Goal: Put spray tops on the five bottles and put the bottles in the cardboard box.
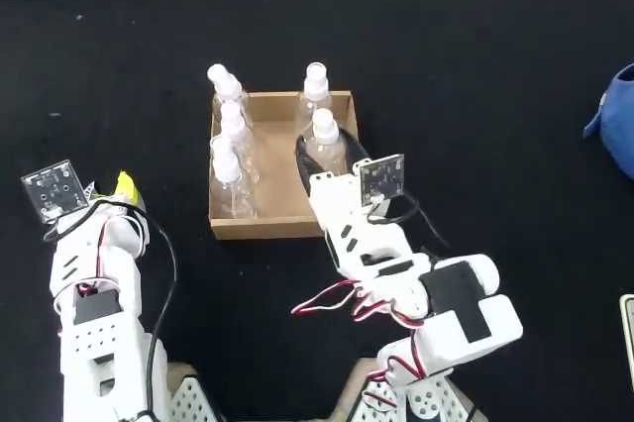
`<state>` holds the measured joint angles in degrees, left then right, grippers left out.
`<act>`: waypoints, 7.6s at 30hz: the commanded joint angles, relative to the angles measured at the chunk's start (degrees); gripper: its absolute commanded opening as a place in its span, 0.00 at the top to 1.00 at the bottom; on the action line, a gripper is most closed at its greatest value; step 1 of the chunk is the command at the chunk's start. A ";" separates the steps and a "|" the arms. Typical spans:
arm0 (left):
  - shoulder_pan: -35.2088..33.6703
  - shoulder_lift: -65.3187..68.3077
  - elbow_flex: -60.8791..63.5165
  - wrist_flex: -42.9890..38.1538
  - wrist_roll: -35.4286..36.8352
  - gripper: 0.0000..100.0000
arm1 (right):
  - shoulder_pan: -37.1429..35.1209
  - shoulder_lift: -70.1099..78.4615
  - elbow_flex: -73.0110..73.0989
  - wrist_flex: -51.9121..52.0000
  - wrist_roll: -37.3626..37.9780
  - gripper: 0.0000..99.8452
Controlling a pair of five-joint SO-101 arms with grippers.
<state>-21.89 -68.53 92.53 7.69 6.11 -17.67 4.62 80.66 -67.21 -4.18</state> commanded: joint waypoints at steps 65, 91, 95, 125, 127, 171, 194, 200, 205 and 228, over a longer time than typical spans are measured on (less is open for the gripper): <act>-0.13 -0.79 -0.48 -1.05 0.44 0.97 | -5.36 -3.74 2.77 -3.87 3.52 0.68; 2.15 -0.79 -0.40 -1.14 -0.09 0.97 | -5.54 -27.56 12.35 0.35 3.25 0.68; 2.15 -0.79 -0.40 -1.14 -0.09 0.97 | -5.54 -30.29 12.44 0.35 3.25 0.68; 2.51 -0.79 -0.31 -1.14 -0.09 0.97 | 2.46 -89.80 10.95 49.93 3.25 0.82; 2.51 -0.79 -0.31 -1.14 -0.09 0.97 | 3.43 -95.78 11.65 56.44 3.25 0.93; 9.45 -0.79 0.92 -1.14 -8.35 0.97 | 18.55 -113.01 15.87 141.71 3.60 0.99; -4.53 -0.88 2.33 25.85 -8.97 0.97 | 18.46 -113.10 15.87 141.89 3.60 0.99; -4.62 -0.88 -1.71 44.57 -8.97 0.97 | 18.46 -113.10 15.87 141.89 3.60 0.99; -6.11 -2.46 -1.71 50.11 -8.97 0.97 | 18.55 -113.10 15.87 141.89 3.60 0.99; 16.04 -32.35 4.97 63.30 -8.88 0.97 | 24.00 -113.27 15.87 141.98 3.60 0.99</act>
<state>-8.53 -101.32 96.57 71.43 -2.51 2.73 -103.08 96.75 74.33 -0.92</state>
